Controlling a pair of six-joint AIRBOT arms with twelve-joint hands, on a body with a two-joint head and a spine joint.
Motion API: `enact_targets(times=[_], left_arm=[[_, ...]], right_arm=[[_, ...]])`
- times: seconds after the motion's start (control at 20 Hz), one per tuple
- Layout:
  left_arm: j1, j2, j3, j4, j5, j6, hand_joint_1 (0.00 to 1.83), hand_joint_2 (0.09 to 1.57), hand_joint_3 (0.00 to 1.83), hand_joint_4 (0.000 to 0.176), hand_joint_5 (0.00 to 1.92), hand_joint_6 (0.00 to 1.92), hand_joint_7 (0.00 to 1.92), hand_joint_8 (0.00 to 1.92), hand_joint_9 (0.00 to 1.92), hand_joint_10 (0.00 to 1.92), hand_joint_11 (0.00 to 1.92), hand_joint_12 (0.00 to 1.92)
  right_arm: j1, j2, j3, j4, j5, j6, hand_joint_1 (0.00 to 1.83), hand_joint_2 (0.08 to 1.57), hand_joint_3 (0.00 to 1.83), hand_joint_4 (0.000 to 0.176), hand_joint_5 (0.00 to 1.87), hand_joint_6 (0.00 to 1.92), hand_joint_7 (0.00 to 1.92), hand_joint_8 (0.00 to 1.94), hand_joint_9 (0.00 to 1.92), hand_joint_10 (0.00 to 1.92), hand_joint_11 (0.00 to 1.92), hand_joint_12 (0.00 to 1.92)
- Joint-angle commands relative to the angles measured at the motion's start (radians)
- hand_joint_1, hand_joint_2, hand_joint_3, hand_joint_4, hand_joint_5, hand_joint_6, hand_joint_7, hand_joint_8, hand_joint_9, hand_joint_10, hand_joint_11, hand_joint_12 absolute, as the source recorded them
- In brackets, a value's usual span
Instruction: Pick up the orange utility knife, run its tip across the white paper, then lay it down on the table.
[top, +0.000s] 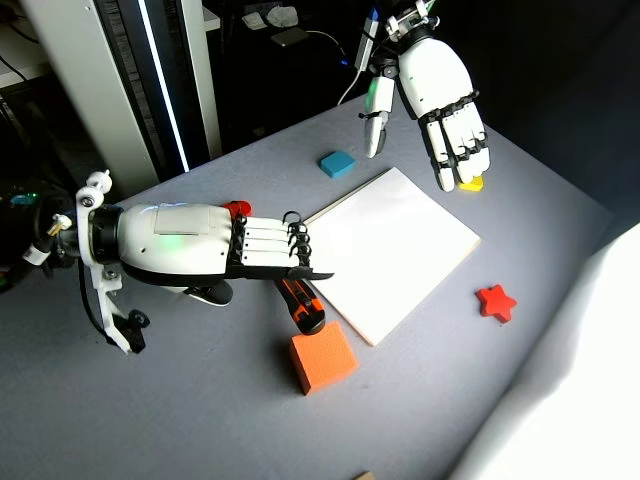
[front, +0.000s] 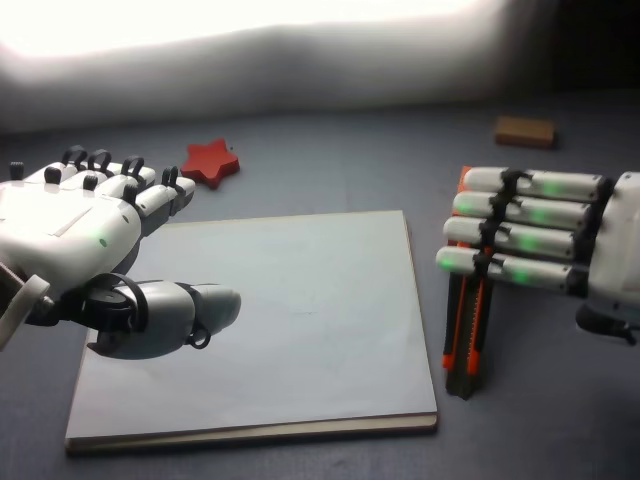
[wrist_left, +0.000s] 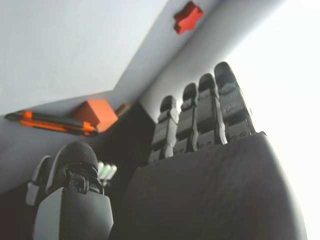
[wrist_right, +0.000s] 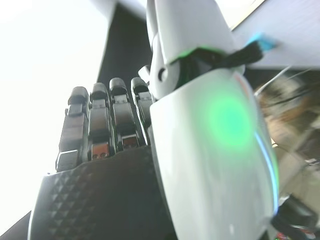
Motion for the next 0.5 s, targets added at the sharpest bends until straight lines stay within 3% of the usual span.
enact_targets(times=[0.0, 0.15, 0.3, 0.45], left_arm=[[-0.007, 0.002, 0.009, 0.063, -0.051, -0.005, 0.0, 1.18, 0.0, 0.079, 0.01, 0.0, 0.02, 0.0, 0.05, 0.0, 0.0, 0.22], [-0.007, 0.002, 0.029, 0.065, -0.047, -0.007, 0.03, 1.2, 0.0, 0.072, 0.0, 0.0, 0.01, 0.0, 0.03, 0.0, 0.0, 0.11], [-0.009, 0.002, 0.049, 0.094, -0.03, -0.024, 0.02, 1.2, 0.0, 0.062, 0.0, 0.0, 0.02, 0.01, 0.02, 0.0, 0.0, 0.12], [-0.016, 0.002, 0.056, 0.098, -0.024, -0.024, 0.02, 1.2, 0.0, 0.066, 0.0, 0.0, 0.04, 0.0, 0.04, 0.0, 0.0, 0.15]], right_arm=[[0.022, -0.001, 0.009, 0.021, 0.09, 0.004, 1.1, 1.04, 0.03, 0.0, 0.0, 0.0, 0.0, 0.0, 0.0, 0.0, 0.0, 0.0], [0.07, -0.012, 0.022, -0.052, 0.024, 0.078, 1.1, 1.02, 0.02, 0.0, 0.0, 0.0, 0.0, 0.0, 0.0, 0.0, 0.0, 0.0], [0.128, -0.034, 0.052, -0.211, -0.018, 0.17, 1.1, 1.02, 0.01, 0.0, 0.0, 0.0, 0.0, 0.0, 0.0, 0.0, 0.0, 0.0], [0.232, -0.042, 0.063, -0.397, -0.165, 0.368, 1.09, 1.0, 0.0, 0.0, 0.0, 0.0, 0.0, 0.0, 0.0, 0.0, 0.0, 0.0]])
